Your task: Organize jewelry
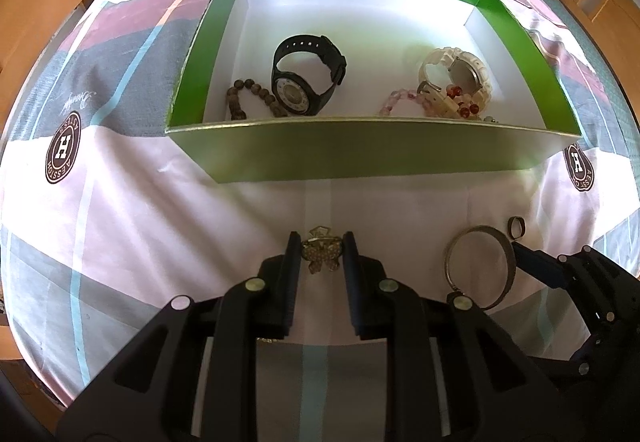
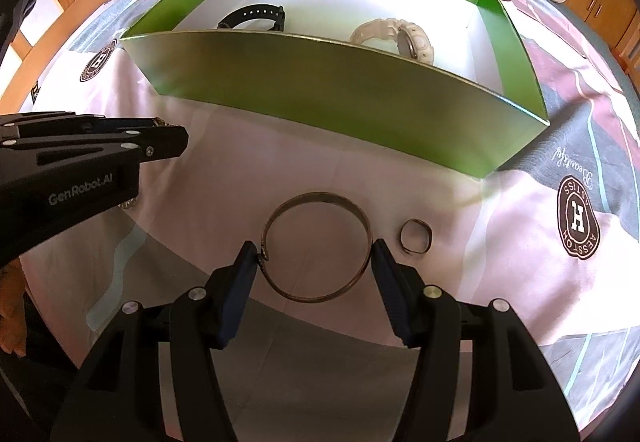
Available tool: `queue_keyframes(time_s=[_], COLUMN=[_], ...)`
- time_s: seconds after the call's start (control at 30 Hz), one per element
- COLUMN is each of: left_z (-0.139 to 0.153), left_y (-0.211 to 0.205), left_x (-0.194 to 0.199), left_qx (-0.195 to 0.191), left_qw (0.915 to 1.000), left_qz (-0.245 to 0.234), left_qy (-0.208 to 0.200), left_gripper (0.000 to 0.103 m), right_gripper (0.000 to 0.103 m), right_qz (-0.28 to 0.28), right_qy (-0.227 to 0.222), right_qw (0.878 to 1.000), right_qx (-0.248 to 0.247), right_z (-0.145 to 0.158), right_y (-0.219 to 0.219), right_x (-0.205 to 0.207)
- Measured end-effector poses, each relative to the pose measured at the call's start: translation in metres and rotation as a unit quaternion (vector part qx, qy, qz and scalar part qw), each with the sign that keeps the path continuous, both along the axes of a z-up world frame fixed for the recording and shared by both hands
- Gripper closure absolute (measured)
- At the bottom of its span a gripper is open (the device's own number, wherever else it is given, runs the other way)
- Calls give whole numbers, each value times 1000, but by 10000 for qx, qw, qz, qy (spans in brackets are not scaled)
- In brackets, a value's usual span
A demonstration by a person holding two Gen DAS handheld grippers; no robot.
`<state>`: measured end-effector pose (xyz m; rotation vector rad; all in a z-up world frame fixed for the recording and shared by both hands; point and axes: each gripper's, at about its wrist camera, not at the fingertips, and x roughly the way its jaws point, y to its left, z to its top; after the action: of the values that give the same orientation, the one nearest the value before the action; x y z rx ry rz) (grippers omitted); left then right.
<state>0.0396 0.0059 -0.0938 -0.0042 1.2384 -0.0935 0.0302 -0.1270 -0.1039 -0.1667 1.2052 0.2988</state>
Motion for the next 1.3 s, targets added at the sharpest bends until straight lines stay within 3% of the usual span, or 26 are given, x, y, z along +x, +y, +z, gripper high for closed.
queue_keyframes(time_s=[0.4, 0.9, 0.97, 1.03, 1.13, 1.3], left_z=[21, 16, 15, 14, 14, 8], left_y=[-2, -4, -3, -1, 5, 13], left_x=[-8, -7, -6, -5, -4, 0], left_qx=[15, 109, 116, 95, 1, -74], left_qw=[9992, 9995, 9995, 9995, 9996, 9993], left_qz=[12, -33, -3, 51, 180, 352], left_qy=[-397, -310, -306, -291, -231, -67], left_gripper=[82, 81, 77, 65, 55, 44], right_gripper=[44, 44, 44, 44, 44, 44], right_qz=[27, 63, 9, -111, -498, -1076], right_qy=[-260, -149, -112, -15, -41, 38], right_qw=[9997, 9998, 9999, 9998, 9976, 9895], right_qx=[31, -78, -9, 145, 476, 969], right_z=[11, 4, 4, 5, 12, 15], right_y=[3, 4, 3, -2, -18, -42], right_x=[0, -1, 1, 4, 10, 19])
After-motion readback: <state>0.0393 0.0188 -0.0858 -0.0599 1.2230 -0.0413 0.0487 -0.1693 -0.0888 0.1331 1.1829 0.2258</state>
